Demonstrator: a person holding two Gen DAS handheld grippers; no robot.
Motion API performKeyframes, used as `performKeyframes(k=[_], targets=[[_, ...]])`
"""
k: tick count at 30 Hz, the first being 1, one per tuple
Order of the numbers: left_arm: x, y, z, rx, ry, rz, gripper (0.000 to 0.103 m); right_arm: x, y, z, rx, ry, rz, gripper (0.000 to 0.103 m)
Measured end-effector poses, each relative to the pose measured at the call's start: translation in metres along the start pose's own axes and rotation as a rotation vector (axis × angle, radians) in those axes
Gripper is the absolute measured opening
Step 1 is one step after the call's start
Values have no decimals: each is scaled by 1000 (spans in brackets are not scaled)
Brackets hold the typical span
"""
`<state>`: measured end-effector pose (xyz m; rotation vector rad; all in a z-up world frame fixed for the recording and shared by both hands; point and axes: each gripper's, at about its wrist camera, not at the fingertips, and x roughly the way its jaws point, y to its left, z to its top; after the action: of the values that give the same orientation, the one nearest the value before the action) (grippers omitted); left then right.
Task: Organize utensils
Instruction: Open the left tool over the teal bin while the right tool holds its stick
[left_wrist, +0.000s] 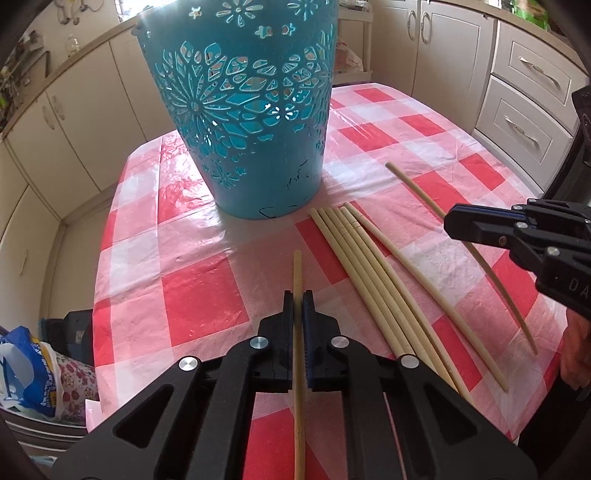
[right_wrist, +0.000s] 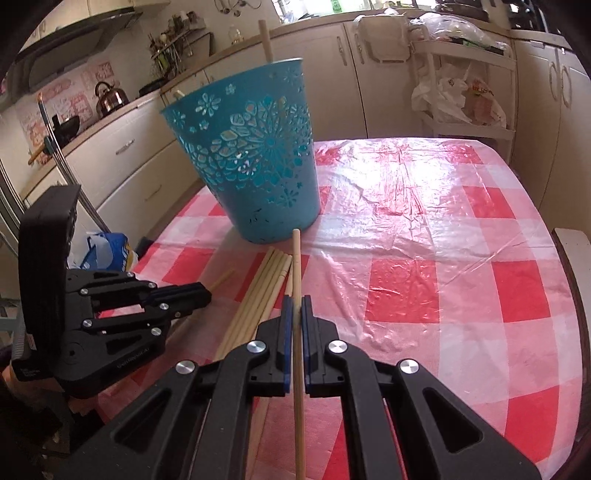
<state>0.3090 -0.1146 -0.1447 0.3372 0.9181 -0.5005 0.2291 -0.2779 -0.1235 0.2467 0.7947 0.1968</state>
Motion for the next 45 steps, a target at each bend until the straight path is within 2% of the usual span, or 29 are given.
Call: performKeyframes(k=[8, 13, 15, 21, 26, 31, 38, 45], targets=[[-10, -5, 2, -2, -33, -8, 5, -9, -5, 5, 88, -114, 55, 6], [-31, 10, 7, -80, -110, -52, 5, -6, -23, 2, 167, -135, 80, 6], [-49, 22, 12, -122, -178, -82, 5, -7, -28, 3, 191, -143, 84, 6], [-119, 54, 37, -205, -455, -133, 5, -11, -33, 2, 209, -172, 95, 6], [-148, 70, 72, -269, -616, -128, 5, -12, -37, 0, 220, -183, 106, 6], [-146, 80, 120, -312, -711, -125, 5, -14, -35, -1, 214, -187, 119, 6], [-141, 88, 166, -370, -847, -81, 5, -14, -35, -1, 217, -184, 138, 6], [-102, 87, 183, -392, -819, -18, 5, -15, -37, -1, 222, -191, 151, 6]])
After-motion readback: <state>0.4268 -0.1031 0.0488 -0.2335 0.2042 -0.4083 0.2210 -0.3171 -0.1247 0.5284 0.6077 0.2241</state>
